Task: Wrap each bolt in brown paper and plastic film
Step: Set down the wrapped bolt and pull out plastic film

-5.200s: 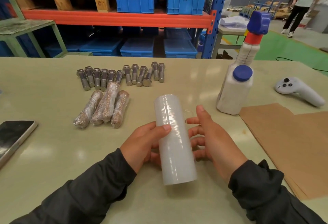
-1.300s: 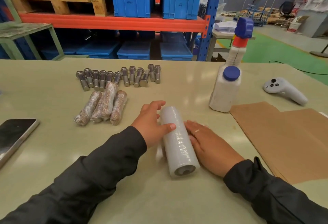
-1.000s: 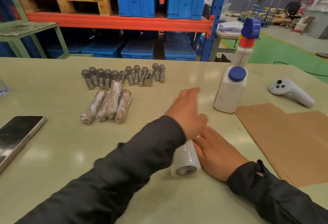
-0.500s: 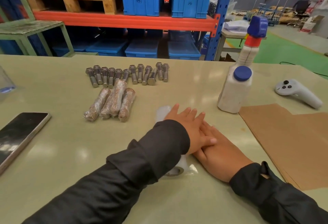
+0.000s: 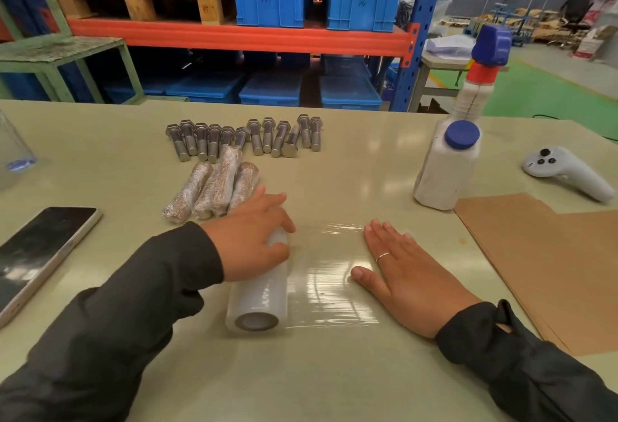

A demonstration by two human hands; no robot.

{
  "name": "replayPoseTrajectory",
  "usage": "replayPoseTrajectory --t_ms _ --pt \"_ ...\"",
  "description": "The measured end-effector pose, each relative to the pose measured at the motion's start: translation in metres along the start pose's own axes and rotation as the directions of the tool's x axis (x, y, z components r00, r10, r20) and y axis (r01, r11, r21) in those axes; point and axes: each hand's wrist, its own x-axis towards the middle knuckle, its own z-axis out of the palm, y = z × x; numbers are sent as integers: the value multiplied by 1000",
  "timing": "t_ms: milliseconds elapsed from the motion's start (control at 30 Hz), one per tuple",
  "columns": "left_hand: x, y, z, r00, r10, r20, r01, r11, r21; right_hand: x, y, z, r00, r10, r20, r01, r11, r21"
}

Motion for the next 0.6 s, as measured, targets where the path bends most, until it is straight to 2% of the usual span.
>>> replayPoseTrajectory --t_ms 100,167,400,500,600 --pt "-8 0 4 988 -89 -127 100 992 82 0 0 0 1000 1 -2 -1 1000 -13" --pt "-11 1 6 982 -117 -150 132 986 100 1 0 0 1000 4 -1 -4 1000 -19" --pt "-27 -21 5 980 -197 -27 195 978 -72 0 0 -1 1000 10 20 -9 999 -30" --pt "-31 -26 8 968 -244 -47 231 953 -198 1 0 -1 1000 18 25 -17 999 -48" --pt "-33 -25 15 960 -253 -118 218 943 -250 1 0 -2 999 18 40 -16 998 -60"
